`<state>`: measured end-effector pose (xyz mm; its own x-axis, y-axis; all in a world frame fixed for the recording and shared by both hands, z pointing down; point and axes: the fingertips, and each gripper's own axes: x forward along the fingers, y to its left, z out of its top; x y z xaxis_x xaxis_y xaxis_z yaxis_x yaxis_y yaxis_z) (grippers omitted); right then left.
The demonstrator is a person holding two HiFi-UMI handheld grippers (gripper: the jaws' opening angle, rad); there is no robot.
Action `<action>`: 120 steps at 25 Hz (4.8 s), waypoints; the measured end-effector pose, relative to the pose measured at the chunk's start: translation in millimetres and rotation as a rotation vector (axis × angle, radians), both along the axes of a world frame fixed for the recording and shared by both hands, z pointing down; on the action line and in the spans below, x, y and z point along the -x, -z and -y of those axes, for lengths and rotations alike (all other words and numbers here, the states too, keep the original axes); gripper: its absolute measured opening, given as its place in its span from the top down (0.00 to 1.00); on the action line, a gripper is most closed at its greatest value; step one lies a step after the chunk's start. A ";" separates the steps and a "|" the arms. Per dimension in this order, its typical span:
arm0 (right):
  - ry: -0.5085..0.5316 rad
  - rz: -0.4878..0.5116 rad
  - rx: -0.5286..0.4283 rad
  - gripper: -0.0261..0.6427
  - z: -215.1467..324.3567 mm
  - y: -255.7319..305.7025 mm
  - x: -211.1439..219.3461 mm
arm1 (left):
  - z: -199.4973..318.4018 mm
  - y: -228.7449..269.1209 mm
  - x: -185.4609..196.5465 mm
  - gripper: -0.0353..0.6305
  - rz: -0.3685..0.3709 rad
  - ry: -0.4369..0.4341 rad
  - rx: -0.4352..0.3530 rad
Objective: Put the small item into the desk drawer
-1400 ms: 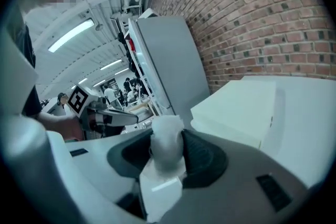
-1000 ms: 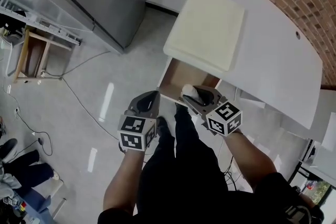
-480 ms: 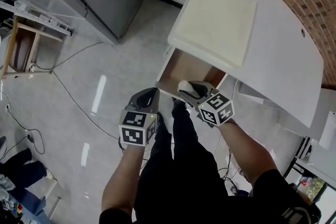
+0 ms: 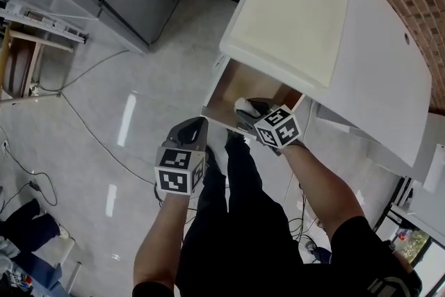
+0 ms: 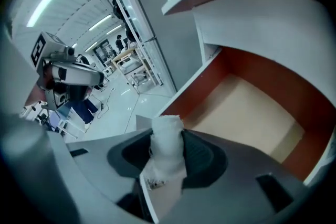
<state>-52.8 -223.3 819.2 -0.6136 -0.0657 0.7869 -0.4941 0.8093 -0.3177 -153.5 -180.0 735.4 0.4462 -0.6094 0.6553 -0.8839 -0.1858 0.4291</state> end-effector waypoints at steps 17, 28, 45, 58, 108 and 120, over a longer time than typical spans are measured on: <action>0.174 -0.149 0.116 0.71 -9.3 -96.3 -4.1 | -1.5 -49.7 -7.6 0.93 0.002 0.014 0.094; 0.210 -0.230 0.115 0.71 -7.2 -128.2 -8.7 | -4.3 -52.5 -8.0 0.93 -0.070 0.082 0.111; 0.038 -0.212 0.088 0.68 8.2 -64.9 -25.2 | -32.9 3.8 16.3 0.93 -0.111 0.165 0.070; -0.123 -0.142 0.044 0.72 -31.1 51.7 -42.9 | -58.9 98.9 30.7 0.93 -0.079 0.095 -0.027; -0.185 0.572 -0.305 0.93 -22.7 365.7 -245.8 | -16.8 273.3 -151.0 0.93 0.151 0.167 -0.232; -0.137 0.711 -0.406 0.94 -12.1 444.8 -234.3 | -19.6 347.3 -126.3 0.93 0.208 0.199 -0.358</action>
<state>181.5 -211.1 374.5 -0.9218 -0.3709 0.1130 -0.3877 0.8758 -0.2876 -27.2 -160.3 388.1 0.1789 -0.8742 0.4514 -0.9781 -0.1082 0.1780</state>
